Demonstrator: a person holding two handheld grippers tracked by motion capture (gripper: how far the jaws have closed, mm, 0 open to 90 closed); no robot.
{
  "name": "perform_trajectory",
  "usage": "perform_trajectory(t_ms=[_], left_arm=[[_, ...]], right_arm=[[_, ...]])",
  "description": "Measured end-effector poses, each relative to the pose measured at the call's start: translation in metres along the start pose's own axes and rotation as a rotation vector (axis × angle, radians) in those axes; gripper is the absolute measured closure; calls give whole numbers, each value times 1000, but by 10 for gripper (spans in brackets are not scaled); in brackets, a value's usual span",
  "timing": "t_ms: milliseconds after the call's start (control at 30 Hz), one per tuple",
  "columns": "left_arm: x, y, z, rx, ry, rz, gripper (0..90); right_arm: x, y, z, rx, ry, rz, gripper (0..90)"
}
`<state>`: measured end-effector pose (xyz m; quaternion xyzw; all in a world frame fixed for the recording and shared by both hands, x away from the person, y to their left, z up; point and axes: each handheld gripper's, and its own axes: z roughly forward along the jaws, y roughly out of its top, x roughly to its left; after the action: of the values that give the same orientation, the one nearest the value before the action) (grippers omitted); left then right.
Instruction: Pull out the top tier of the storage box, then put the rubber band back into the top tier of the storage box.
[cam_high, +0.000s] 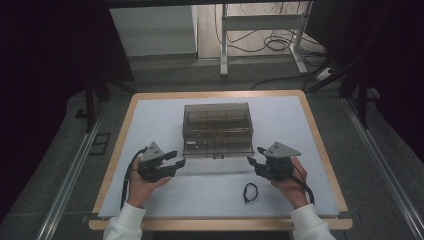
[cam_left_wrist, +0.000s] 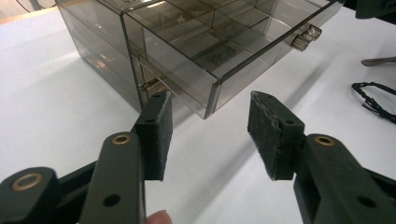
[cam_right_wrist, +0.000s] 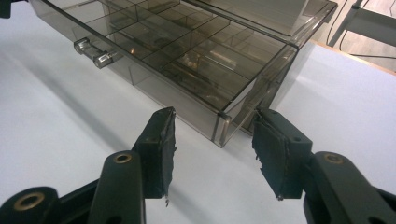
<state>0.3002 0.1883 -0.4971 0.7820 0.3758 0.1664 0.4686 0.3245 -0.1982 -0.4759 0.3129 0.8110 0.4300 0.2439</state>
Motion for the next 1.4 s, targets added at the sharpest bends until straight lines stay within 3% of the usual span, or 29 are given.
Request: perform_trajectory(t_ms=[600, 867, 1400], left_arm=[[7, -21, -8, 17, 4, -44, 418], [9, -28, -11, 39, 27, -42, 390], [10, -32, -12, 49, 22, -47, 373]], right_arm=[[1, -2, -13, 23, 15, 13, 441], [5, -2, -16, 48, 18, 2, 441], [8, -6, -23, 89, 35, -5, 441]])
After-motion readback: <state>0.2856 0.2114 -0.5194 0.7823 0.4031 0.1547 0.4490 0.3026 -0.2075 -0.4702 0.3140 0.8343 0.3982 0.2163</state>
